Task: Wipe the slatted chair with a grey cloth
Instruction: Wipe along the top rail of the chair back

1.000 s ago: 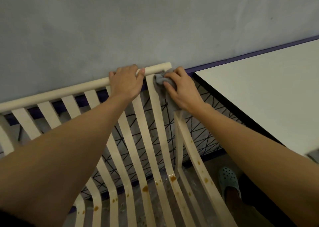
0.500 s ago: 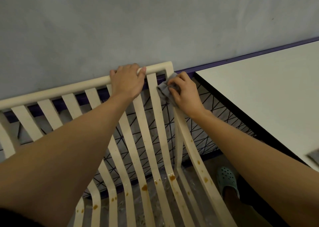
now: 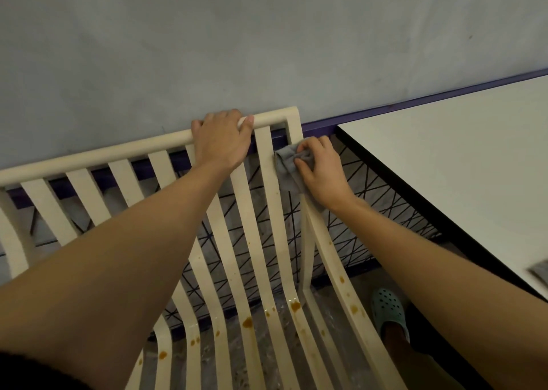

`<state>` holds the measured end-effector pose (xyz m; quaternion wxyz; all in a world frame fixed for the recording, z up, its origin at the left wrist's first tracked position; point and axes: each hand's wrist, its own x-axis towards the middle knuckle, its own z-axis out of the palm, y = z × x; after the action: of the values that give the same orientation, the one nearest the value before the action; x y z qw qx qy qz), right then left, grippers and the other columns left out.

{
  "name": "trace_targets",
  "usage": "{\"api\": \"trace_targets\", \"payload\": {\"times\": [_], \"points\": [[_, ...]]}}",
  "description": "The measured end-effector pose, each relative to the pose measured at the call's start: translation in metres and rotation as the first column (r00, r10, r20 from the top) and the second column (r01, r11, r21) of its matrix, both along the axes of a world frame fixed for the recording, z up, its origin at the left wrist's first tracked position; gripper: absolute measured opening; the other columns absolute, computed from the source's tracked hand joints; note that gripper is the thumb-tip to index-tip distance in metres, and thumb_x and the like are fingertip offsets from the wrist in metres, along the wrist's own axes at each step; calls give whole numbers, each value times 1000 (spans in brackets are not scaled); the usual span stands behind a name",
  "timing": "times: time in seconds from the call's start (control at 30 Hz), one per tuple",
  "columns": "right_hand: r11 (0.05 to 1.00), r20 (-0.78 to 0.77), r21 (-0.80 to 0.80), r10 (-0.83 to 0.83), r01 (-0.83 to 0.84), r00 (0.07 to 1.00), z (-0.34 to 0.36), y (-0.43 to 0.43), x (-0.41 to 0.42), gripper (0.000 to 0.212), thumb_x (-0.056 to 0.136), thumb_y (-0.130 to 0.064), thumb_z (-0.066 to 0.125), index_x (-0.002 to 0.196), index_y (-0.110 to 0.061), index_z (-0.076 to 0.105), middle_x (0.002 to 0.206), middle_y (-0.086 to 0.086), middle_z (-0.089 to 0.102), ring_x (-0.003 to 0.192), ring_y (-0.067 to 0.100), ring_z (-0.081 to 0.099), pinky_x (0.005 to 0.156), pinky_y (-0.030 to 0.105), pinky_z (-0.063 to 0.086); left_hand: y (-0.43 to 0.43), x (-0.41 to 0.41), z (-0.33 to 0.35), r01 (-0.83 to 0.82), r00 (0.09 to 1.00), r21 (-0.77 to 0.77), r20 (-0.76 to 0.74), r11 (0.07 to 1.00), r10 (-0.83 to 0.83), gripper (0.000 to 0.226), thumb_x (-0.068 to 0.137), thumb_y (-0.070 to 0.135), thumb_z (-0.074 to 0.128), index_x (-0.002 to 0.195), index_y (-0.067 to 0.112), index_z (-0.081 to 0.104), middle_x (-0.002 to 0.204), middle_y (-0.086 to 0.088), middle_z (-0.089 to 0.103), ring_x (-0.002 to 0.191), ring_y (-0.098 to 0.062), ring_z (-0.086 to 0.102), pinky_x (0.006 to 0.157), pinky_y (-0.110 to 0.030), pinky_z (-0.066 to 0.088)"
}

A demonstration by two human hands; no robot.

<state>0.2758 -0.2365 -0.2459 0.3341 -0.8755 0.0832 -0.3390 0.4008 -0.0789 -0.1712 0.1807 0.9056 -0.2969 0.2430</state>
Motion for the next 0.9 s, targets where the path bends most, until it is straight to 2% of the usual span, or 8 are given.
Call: {"api": "trace_targets", "payload": {"times": [0.1,0.23,0.33,0.43,0.6,0.77,0.9], "points": [[999,0,37,-16,16,1000,16,-5,4,12,94,-13,58,104,-16,54,109,1,49,89,-3,47,76,-1,36,-1,0,-1,-5,1000,5,5,1000,5,41,102,45,27,95,20,60,85,1,53,85,-19,42,85,-41,30],[940,133,337,-110,60,985,39,-2,17,18,91,-8,64,107,-12,56,100,-1,59,89,0,57,76,0,43,-1,0,-3,-2,1000,-5,19,1000,2,41,102,45,27,93,20,59,84,1,53,84,-19,41,85,-41,31],[904,155,421,-151,73,976,41,2,21,24,89,-9,68,110,-8,56,93,-10,57,85,-4,56,75,1,45,-1,0,-3,-3,999,-3,32,1000,3,42,102,45,27,93,20,59,83,2,52,85,-20,43,84,-41,30],[902,130,422,-155,87,979,32,3,19,31,87,-13,72,113,-9,54,90,-13,55,82,-3,56,74,3,46,-1,0,-4,-8,999,1,37,1000,8,42,102,45,27,95,19,60,84,2,52,86,-20,43,84,-40,30],[910,53,399,-147,114,988,40,1,17,37,85,-19,75,113,-11,52,84,-9,52,74,-1,53,63,-2,41,1,-1,-3,6,999,-10,35,1000,-5,43,102,45,28,96,19,61,85,1,54,90,-23,49,85,-40,31],[888,58,435,-194,151,979,31,5,17,35,85,-23,74,112,-13,54,83,-6,54,74,2,52,62,7,42,0,-2,-7,20,999,-11,41,1000,-20,43,102,45,27,97,20,62,89,0,58,92,-24,51,84,-40,30],[925,1,343,-172,161,985,13,9,8,25,86,-25,73,102,-15,57,84,-11,55,74,-3,53,61,2,42,1,-1,-4,12,999,0,47,1000,-12,43,102,45,27,99,19,62,91,0,59,94,-24,52,85,-40,30]]}}
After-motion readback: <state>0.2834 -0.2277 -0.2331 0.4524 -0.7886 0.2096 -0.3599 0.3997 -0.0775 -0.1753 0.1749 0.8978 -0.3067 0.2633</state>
